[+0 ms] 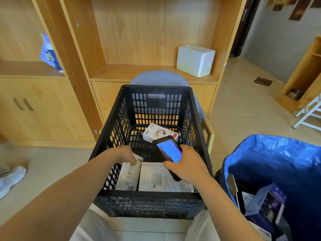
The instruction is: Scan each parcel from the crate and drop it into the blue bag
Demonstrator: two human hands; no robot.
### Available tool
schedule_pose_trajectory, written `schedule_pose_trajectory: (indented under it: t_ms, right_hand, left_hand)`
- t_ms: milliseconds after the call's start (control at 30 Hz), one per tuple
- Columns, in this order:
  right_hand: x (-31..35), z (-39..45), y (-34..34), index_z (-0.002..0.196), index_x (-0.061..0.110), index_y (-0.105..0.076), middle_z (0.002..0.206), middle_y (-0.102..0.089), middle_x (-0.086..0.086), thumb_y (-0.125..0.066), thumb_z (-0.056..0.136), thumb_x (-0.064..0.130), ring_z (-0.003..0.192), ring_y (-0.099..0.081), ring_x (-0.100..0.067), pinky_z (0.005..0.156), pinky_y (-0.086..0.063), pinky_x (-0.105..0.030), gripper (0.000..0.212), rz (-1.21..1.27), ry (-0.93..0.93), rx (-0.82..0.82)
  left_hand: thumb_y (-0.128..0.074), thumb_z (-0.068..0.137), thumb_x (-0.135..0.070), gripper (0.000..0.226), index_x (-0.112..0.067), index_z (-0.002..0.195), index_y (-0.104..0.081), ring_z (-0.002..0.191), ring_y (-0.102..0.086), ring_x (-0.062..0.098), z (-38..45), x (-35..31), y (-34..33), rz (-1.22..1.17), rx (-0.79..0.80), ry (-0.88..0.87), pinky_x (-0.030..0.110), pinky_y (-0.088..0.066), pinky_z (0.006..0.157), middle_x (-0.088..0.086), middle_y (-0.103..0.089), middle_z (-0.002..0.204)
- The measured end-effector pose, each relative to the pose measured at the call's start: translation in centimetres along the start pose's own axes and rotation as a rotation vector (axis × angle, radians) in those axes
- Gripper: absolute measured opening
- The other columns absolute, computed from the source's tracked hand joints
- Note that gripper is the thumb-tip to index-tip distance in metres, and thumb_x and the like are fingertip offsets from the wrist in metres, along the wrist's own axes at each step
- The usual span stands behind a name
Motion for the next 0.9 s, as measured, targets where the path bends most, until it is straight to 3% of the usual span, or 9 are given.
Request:
schedule_pose_trajectory:
  t_ms: [100,200,300,467,633,700,800,900]
  right_hand:
    - [-0.1,-0.1,0.0,0.109,0.025,-0.05,0.102,-0.052,0.004,-0.074,0.069,0.059,0.084,-0.058,-0.012,0.072,-0.056,-0.03,0.057,-0.008,0.002,0.005]
    - [0.4,0.3,0.6,0.106,0.023,-0.05,0.099,-0.051,0.003,-0.073,0.069,0.058,0.082,-0.057,-0.012,0.067,-0.051,-0.03,0.056,0.004,0.018,-0.008]
    - [1.0,1.0,1.7,0.11,0.023,-0.05,0.1,-0.051,0.003,-0.073,0.07,0.058,0.083,-0.056,-0.013,0.063,-0.046,-0.028,0.058,0.014,0.019,-0.034]
    - [1.0,1.2,1.9,0.108,0.023,-0.051,0.099,-0.052,0.003,-0.074,0.07,0.056,0.081,-0.056,-0.013,0.06,-0.041,-0.026,0.055,0.03,-0.009,-0.019]
    - [1.5,0.7,1.7,0.1,0.021,-0.055,0.094,-0.061,-0.001,-0.075,0.077,0.05,0.077,-0.059,-0.014,0.062,-0.045,-0.026,0.042,0.176,-0.011,0.093]
    - [2.0,0.5,1.9,0.098,0.019,-0.057,0.088,-0.061,-0.001,-0.074,0.078,0.051,0.074,-0.058,-0.014,0.063,-0.044,-0.027,0.042,0.195,-0.002,0.154]
    - [2.8,0.2,2.6,0.079,0.017,-0.051,0.073,-0.048,0.001,-0.073,0.075,0.055,0.063,-0.046,-0.015,0.059,-0.035,-0.029,0.044,0.134,0.008,0.204]
    - [3.6,-0.3,3.0,0.07,0.016,-0.044,0.065,-0.038,0.001,-0.072,0.073,0.057,0.059,-0.039,-0.015,0.059,-0.029,-0.032,0.049,0.064,0.011,0.267]
  left_hand:
    - [-0.064,0.086,-0.017,0.034,-0.016,0.116,-0.047,0.101,-0.054,0.02,-0.9,-0.2,1.2,-0.047,-0.067,-0.028,0.028,-0.047,0.072,0.004,-0.053,0.11]
    - [-0.063,0.089,-0.019,0.037,-0.02,0.122,-0.045,0.1,-0.054,0.02,-2.3,-0.9,3.3,-0.1,-0.194,-0.11,0.028,-0.045,0.073,0.005,-0.055,0.115]
    - [-0.06,0.092,-0.019,0.034,-0.021,0.121,-0.044,0.092,-0.058,0.017,-4.4,-1.6,5.1,-0.146,-0.341,-0.19,0.024,-0.044,0.06,0.001,-0.057,0.106]
    - [-0.059,0.093,-0.02,0.04,-0.025,0.126,-0.038,0.083,-0.058,0.012,-7.1,-2.0,6.6,-0.178,-0.53,-0.291,0.02,-0.04,0.054,-0.002,-0.057,0.103]
    - [-0.054,0.096,-0.015,0.043,-0.021,0.135,-0.036,0.105,-0.057,0.02,-7.7,-2.0,7.2,-0.449,-0.633,-0.381,0.029,-0.047,0.072,0.001,-0.055,0.122]
    - [-0.053,0.098,-0.016,0.041,-0.021,0.135,-0.038,0.108,-0.056,0.02,-8.2,-2.2,8.1,-0.519,-0.668,-0.433,0.028,-0.047,0.073,0.0,-0.054,0.122]
    - [-0.056,0.098,-0.021,0.039,-0.024,0.135,-0.041,0.106,-0.058,0.016,-8.7,-1.8,9.5,-0.642,-0.714,-0.501,0.022,-0.05,0.069,-0.003,-0.056,0.12]
    - [-0.057,0.098,-0.022,0.039,-0.029,0.133,-0.042,0.105,-0.06,0.01,-9.2,-1.7,10.4,-0.698,-0.73,-0.551,0.026,-0.055,0.074,-0.006,-0.057,0.118]
Point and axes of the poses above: each hand's wrist, its own z-axis towards the middle knuckle, its own y-axis out of the back of the hand, x = y × z, the point moved 8 cm from there along z, towards the middle knuckle
